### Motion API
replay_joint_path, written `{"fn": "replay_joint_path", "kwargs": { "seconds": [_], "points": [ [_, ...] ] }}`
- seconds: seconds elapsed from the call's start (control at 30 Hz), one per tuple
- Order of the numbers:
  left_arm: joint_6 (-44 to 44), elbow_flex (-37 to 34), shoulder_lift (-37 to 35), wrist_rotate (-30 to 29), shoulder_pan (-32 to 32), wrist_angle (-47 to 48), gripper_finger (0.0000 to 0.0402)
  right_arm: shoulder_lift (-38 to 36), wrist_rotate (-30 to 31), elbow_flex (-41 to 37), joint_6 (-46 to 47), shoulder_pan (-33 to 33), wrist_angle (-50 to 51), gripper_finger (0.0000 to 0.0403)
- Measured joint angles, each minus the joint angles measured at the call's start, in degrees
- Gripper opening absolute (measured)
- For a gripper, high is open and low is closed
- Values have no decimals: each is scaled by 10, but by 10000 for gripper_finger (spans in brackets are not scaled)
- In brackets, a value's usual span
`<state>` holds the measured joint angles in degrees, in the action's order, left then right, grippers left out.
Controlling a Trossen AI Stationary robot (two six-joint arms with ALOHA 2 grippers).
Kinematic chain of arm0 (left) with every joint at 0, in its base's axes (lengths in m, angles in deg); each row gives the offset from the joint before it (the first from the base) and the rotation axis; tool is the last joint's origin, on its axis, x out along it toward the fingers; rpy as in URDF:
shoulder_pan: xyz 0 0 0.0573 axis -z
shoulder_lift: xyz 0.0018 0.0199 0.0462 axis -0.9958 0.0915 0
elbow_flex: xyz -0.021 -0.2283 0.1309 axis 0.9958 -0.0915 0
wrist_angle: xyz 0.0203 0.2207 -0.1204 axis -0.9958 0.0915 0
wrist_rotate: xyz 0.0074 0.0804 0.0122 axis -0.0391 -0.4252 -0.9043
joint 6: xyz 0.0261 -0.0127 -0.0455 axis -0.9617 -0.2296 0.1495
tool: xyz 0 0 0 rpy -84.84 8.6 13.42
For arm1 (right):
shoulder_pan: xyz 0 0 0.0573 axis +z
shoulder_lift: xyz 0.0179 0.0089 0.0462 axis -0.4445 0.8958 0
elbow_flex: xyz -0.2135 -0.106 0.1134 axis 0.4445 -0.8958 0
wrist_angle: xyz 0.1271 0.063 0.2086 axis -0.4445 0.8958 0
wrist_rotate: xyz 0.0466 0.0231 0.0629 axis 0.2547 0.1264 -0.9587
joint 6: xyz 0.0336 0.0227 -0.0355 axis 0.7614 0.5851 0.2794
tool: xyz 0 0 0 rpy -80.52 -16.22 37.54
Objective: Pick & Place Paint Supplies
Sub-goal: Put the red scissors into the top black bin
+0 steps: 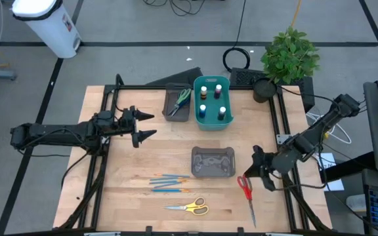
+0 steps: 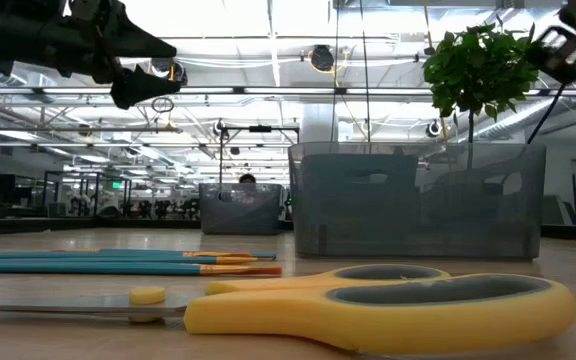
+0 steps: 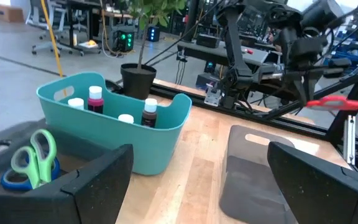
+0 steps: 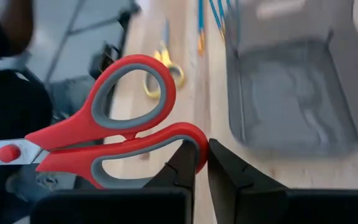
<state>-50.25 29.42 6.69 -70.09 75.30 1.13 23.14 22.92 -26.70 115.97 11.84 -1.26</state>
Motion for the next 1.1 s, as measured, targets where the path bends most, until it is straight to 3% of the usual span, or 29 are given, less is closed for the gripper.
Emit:
{"fn": "replay_joint_path", "kwargs": {
  "seconds": [0.5,0.8,1.1],
  "points": [
    [-3,0,0,0,0,-12,379,-37,3,0,-229,-115,-101,14],
    [-5,0,0,0,0,-11,379,-34,72,0,-290,-213,-101,14],
    [4,0,0,-21,0,-22,379,13,196,1,-403,-273,-146,14]
  ]
}}
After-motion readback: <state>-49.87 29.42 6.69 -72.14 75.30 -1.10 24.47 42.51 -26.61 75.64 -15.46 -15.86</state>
